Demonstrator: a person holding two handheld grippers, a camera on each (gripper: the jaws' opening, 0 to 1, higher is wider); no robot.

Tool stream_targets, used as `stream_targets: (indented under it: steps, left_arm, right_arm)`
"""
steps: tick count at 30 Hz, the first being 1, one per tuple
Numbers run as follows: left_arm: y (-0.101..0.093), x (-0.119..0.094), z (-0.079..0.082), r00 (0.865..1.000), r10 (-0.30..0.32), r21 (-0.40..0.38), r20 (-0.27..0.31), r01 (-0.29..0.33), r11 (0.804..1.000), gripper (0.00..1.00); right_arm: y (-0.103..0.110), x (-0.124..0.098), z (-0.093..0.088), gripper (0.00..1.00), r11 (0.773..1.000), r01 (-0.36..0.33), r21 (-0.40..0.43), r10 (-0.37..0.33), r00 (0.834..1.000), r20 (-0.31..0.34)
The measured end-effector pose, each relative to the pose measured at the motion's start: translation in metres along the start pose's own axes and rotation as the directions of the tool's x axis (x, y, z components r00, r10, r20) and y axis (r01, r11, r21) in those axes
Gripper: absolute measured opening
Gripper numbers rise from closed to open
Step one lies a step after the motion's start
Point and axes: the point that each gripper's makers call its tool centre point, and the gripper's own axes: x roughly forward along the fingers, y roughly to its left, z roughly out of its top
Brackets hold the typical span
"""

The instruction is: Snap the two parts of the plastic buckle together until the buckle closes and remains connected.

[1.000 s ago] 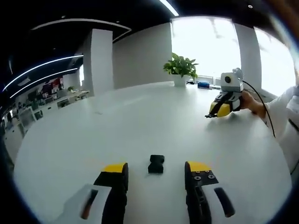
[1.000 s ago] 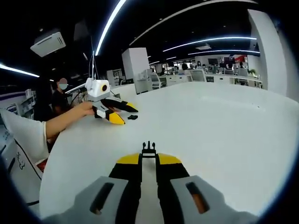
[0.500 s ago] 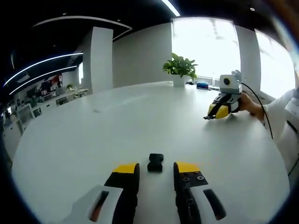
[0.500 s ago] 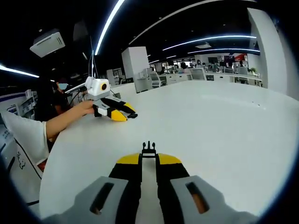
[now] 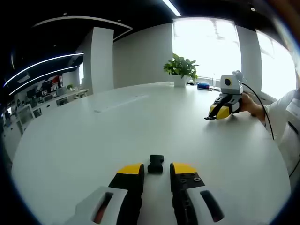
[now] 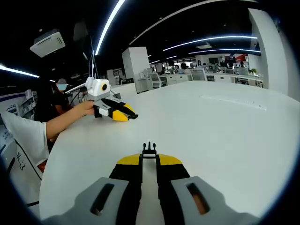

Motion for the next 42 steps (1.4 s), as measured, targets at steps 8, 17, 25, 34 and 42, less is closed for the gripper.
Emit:
stream_targets:
  steps: [8, 17, 25, 34, 42]
  left_arm:
    - [0.000, 0.001, 0.000, 1.000, 0.000, -0.004, 0.001, 0.000, 1.000, 0.16]
    - [0.001, 0.002, 0.001, 1.000, 0.002, -0.002, 0.002, -0.002, 1.000, 0.13]
    - [-0.002, 0.003, 0.002, 1.000, 0.003, -0.004, 0.007, -0.003, 1.000, 0.12]
    - [-0.022, -0.003, 0.023, 0.993, -0.085, -0.042, 0.083, 0.089, 0.995, 0.12]
    - [-0.041, -0.002, 0.032, 0.987, -0.139, -0.029, 0.085, 0.142, 0.990, 0.12]
  right_arm:
    - [0.001, 0.000, 0.000, 0.10, 1.000, -0.001, -0.002, 0.001, 1.000, 0.000]
    - [0.002, -0.001, 0.000, 0.10, 1.000, -0.001, -0.004, 0.001, 1.000, 0.002]
    - [0.004, -0.002, 0.000, 0.10, 1.000, -0.002, -0.006, 0.002, 1.000, 0.006]
    - [0.010, -0.001, 0.001, 0.10, 0.999, -0.019, -0.026, 0.019, 1.000, 0.004]
    - [0.012, -0.003, 0.005, 0.10, 0.997, -0.008, -0.070, 0.007, 1.000, -0.013]
